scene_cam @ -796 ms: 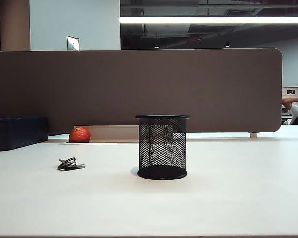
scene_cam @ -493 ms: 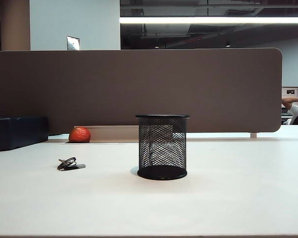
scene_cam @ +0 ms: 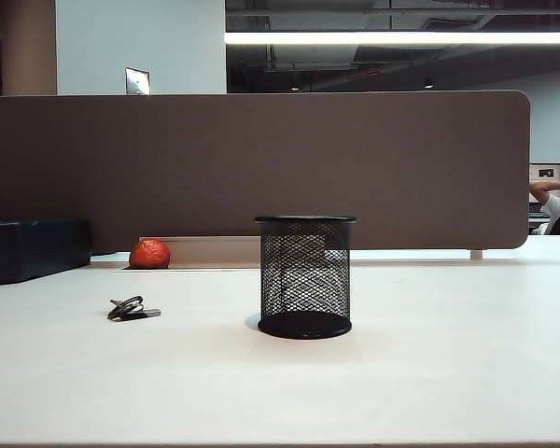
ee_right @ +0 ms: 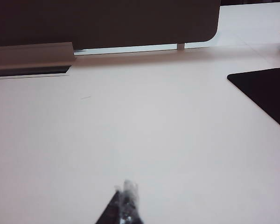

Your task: Pick up a bunch of keys from the table, then put them into the black basket.

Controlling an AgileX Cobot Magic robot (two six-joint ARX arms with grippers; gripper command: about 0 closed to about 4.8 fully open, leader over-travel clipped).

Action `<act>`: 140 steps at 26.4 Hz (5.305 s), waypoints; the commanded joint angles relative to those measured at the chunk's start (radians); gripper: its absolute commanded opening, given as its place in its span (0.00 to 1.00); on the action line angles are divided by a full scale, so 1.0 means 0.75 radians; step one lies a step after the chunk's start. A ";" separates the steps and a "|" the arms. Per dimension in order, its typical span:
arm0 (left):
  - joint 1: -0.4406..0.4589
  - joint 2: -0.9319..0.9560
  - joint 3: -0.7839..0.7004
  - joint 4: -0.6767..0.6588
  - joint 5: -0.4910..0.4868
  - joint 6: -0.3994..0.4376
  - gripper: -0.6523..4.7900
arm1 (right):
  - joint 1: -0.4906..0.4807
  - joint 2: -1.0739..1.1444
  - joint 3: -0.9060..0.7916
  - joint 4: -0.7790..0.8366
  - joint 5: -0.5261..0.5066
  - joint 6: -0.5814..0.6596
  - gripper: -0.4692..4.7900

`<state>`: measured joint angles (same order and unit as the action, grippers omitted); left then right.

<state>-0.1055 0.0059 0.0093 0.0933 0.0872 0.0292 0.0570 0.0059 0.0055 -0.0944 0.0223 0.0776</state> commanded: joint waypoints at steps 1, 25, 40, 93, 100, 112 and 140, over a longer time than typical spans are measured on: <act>-0.001 0.001 0.038 0.056 0.014 -0.125 0.13 | 0.002 0.000 0.009 0.087 -0.064 0.011 0.08; -0.001 0.019 0.456 -0.296 0.261 -0.130 0.35 | 0.003 0.015 0.591 -0.384 -0.212 0.182 0.08; -0.001 0.339 0.621 -0.341 0.280 -0.104 0.74 | 0.004 0.216 0.747 -0.497 -0.459 0.398 0.08; -0.035 2.076 0.982 -0.023 0.518 0.371 0.98 | 0.003 0.476 0.748 -0.447 -0.907 0.570 0.57; -0.042 2.153 0.989 -0.013 0.547 0.396 0.98 | 0.003 0.477 0.748 -0.448 -0.903 0.570 0.57; -0.107 2.260 0.991 0.029 0.479 0.421 0.98 | 0.002 0.477 0.748 -0.448 -0.896 0.570 0.57; -0.149 2.274 0.995 -0.030 0.444 0.450 0.11 | 0.002 0.476 0.748 -0.447 -0.896 0.570 0.56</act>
<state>-0.2146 1.7142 0.7654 0.1429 0.4023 0.3664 0.0570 0.3637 0.5594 -0.4454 -0.6487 0.5041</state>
